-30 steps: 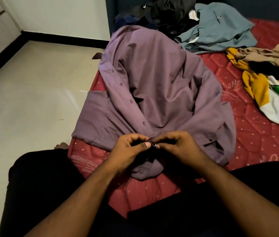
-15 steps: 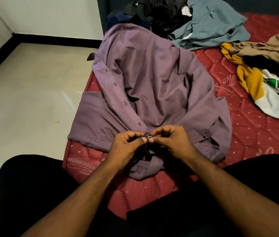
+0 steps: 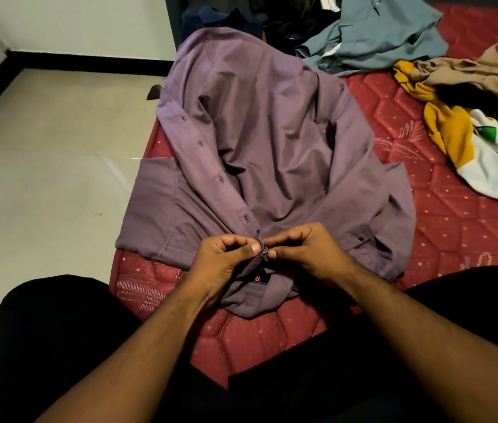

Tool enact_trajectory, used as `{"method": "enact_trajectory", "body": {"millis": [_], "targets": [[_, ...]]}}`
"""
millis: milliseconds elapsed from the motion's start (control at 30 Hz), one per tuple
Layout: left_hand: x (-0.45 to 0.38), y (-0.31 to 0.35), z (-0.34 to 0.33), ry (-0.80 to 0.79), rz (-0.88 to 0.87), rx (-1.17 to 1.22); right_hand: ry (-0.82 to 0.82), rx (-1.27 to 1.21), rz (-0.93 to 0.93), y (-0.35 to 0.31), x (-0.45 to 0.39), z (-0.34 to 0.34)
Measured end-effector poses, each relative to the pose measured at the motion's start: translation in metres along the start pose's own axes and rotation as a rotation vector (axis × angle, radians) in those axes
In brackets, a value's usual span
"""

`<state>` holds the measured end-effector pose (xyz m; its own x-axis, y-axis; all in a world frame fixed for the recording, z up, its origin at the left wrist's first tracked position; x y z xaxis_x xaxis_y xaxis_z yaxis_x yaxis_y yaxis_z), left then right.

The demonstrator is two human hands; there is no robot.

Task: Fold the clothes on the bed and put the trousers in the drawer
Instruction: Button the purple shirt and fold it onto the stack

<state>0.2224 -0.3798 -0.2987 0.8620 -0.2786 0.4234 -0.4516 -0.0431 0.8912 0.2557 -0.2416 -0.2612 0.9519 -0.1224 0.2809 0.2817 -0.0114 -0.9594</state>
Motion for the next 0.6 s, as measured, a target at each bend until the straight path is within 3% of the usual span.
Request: {"method": "enact_trajectory", "body": {"millis": [267, 433, 600], "targets": [[0.004, 0.007, -0.002, -0.031, -0.121, -0.128, 0.044, 0.042, 0.073, 0.002, -0.001, 0.002], [0.009, 0.009, -0.010, -0.142, -0.076, -0.128, 0.012, 0.097, 0.130, 0.001, -0.001, -0.001], [0.014, 0.016, -0.009, -0.032, -0.180, -0.149, 0.039, 0.153, 0.161, -0.002, -0.004, 0.003]]}}
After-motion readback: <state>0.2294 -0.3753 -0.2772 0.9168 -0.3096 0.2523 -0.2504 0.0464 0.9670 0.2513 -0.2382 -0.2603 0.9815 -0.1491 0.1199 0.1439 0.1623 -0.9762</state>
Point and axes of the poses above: each hand's wrist, its own x-axis away from the middle knuckle, its own z-axis out of the back of the hand, y = z × x, the point moved 9 cm from there along -x, towards the middle knuckle, and after that the axes turned 7 degrees about y, right-handed, at the moved point
